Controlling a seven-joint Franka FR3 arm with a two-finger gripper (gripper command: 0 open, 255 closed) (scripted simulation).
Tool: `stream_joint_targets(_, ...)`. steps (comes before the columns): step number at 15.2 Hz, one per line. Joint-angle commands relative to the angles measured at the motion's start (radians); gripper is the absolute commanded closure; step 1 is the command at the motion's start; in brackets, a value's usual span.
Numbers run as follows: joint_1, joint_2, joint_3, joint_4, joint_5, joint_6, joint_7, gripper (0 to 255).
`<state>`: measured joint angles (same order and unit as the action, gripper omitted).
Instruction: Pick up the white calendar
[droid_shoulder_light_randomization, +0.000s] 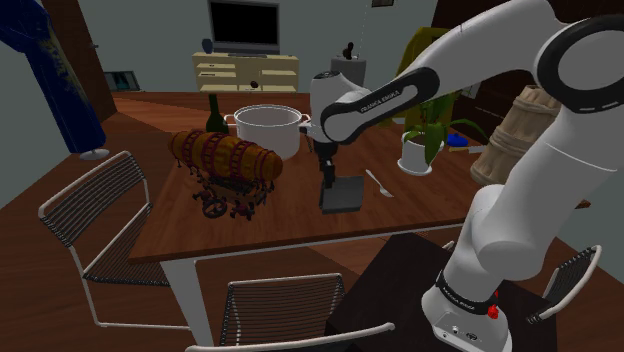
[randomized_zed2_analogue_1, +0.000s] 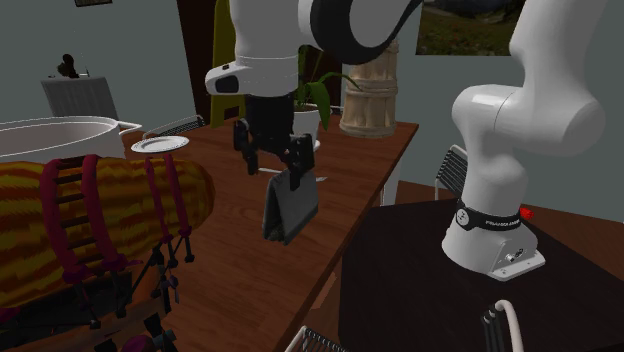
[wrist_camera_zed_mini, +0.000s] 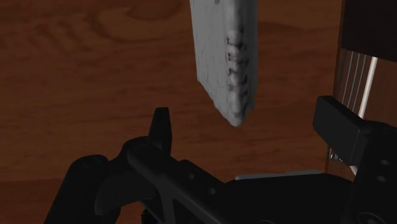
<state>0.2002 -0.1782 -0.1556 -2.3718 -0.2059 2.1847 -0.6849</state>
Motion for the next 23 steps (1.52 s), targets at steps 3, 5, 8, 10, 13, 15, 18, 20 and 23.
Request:
stream_joint_targets(3,-0.002,0.032,-0.004,-0.027,-0.004,0.060,0.003,0)
stream_joint_targets(5,-0.002,0.045,-0.005,-0.037,-0.006,0.083,0.006,0)
stream_joint_targets(8,-0.003,0.046,-0.005,-0.037,-0.006,0.084,0.005,255)
stream_joint_targets(10,-0.003,0.045,-0.005,-0.038,-0.006,0.084,0.006,255)
stream_joint_targets(13,-0.003,0.045,-0.005,-0.038,-0.006,0.083,0.005,255)
stream_joint_targets(15,-0.003,0.044,-0.005,-0.038,-0.006,0.083,0.005,255)
stream_joint_targets(18,-0.002,0.029,-0.003,-0.025,-0.004,0.054,0.002,255)
stream_joint_targets(20,-0.001,0.014,-0.002,-0.011,-0.002,0.026,-0.001,255)
stream_joint_targets(23,0.000,-0.007,0.000,0.010,0.001,-0.016,-0.007,255)
